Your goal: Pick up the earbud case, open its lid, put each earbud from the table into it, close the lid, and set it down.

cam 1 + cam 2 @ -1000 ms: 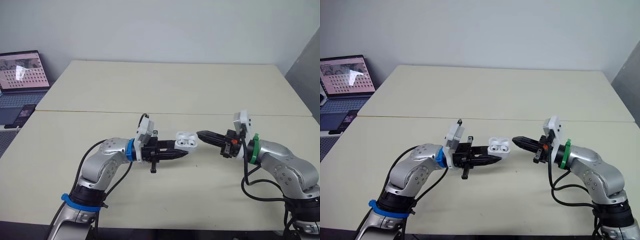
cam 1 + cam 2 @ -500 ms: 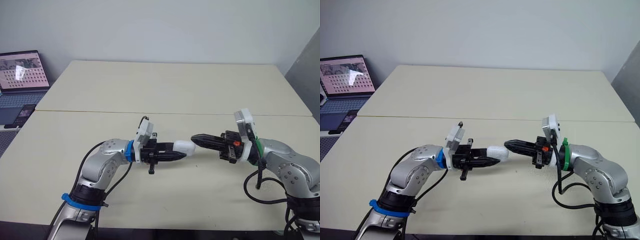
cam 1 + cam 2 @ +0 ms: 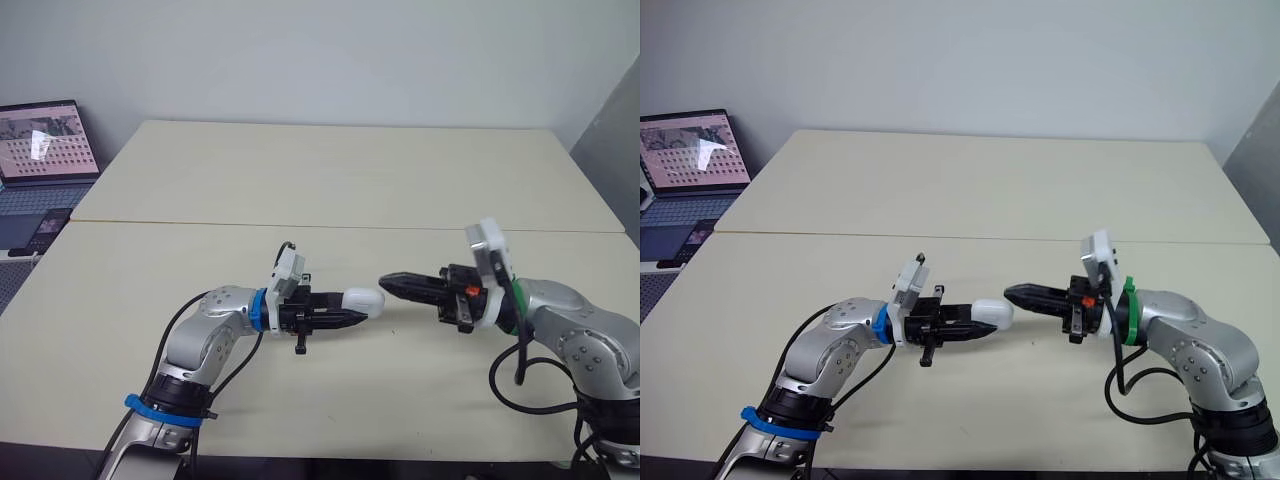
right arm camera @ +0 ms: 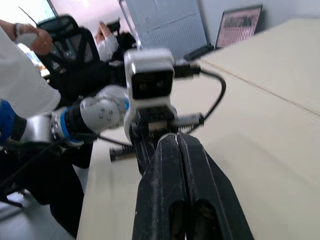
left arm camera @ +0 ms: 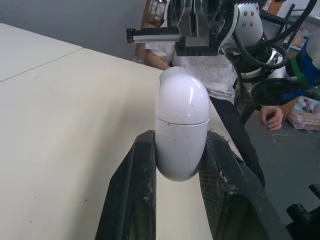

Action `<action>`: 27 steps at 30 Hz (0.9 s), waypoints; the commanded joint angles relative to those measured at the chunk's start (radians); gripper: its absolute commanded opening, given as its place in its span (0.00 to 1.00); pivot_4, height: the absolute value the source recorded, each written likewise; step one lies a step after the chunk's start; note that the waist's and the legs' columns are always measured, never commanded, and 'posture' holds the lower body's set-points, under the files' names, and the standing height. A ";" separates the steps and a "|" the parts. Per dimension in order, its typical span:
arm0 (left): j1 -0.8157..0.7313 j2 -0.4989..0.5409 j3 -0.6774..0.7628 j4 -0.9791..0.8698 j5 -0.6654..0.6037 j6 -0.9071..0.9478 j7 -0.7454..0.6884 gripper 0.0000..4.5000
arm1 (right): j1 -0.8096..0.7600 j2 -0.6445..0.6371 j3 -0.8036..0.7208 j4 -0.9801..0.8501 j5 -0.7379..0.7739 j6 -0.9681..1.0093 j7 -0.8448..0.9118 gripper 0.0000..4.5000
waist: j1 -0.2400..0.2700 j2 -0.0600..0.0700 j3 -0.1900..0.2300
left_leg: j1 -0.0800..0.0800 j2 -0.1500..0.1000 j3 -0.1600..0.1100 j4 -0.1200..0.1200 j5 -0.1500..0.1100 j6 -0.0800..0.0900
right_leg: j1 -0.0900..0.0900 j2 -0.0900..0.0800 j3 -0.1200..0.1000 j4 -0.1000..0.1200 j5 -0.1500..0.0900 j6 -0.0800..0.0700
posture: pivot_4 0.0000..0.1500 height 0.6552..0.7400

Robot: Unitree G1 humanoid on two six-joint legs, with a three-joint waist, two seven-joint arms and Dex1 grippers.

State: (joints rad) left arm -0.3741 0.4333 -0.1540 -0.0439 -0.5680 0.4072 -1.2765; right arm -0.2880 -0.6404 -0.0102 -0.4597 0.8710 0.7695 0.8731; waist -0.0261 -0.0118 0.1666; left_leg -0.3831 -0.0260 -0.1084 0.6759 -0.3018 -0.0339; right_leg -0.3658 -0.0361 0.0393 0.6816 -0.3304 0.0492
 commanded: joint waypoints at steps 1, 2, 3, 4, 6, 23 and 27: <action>-0.003 -0.007 0.000 -0.020 0.000 -0.017 -0.002 0.18 | 0.013 -0.019 0.016 -0.031 -0.045 -0.031 0.012 0.00 | 0.000 0.000 0.000 | 0.000 0.000 0.000 0.000 0.000 0.000 | 0.000 0.000 0.000 0.000 0.000 0.000 | 1.00 1.00; -0.004 -0.009 0.000 -0.023 0.004 -0.015 0.007 0.18 | 0.016 -0.018 0.014 -0.032 -0.047 -0.033 0.012 0.00 | 0.000 0.000 0.000 | 0.000 0.000 0.001 0.000 0.000 0.000 | -0.001 0.000 0.001 0.000 0.000 0.000 | 1.00 1.00; -0.005 -0.012 0.001 -0.028 0.006 -0.009 0.015 0.18 | 0.018 -0.017 0.011 -0.032 -0.049 -0.037 0.009 0.00 | 0.000 0.000 0.000 | 0.000 0.000 0.000 0.000 0.000 0.000 | -0.001 0.000 0.000 0.000 0.000 0.000 | 1.00 1.00; -0.005 -0.015 0.001 -0.034 0.009 -0.001 0.027 0.18 | 0.023 -0.014 0.005 -0.033 -0.048 -0.041 0.003 0.00 | -0.001 0.000 0.000 | 0.000 0.000 0.000 0.000 0.000 0.000 | -0.001 0.000 0.000 0.000 0.000 0.000 | 1.00 1.00; -0.010 -0.020 -0.002 -0.044 0.027 0.020 0.073 0.18 | 0.033 -0.005 -0.016 -0.032 -0.046 -0.056 -0.011 0.00 | 0.000 0.000 0.000 | -0.001 0.000 0.000 0.000 0.000 0.000 | -0.001 0.000 0.000 0.001 0.000 0.000 | 1.00 1.00; -0.138 -0.080 -0.055 -0.084 0.106 0.445 0.451 0.39 | 0.353 -0.017 -0.136 0.070 -0.410 -0.434 -0.094 0.00 | -0.001 0.000 0.000 | -0.001 -0.001 0.001 0.000 0.000 0.000 | -0.002 0.000 0.001 0.002 0.000 0.000 | 1.00 1.00; -0.144 -0.067 -0.073 -0.080 0.117 0.462 0.452 0.66 | 0.413 -0.014 -0.148 0.061 -0.427 -0.479 -0.087 0.00 | -0.001 0.000 0.000 | -0.001 0.000 0.001 0.000 0.000 -0.001 | -0.002 0.000 0.001 0.002 0.000 0.000 | 1.00 1.00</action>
State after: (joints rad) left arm -0.5052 0.3620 -0.2294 -0.0963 -0.4453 0.8668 -0.8208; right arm 0.1131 -0.6544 -0.1359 -0.3759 0.4506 0.3268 0.7757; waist -0.0266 -0.0120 0.1666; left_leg -0.3844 -0.0264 -0.1071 0.6762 -0.3011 -0.0350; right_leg -0.3680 -0.0357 0.0408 0.6837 -0.3303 0.0493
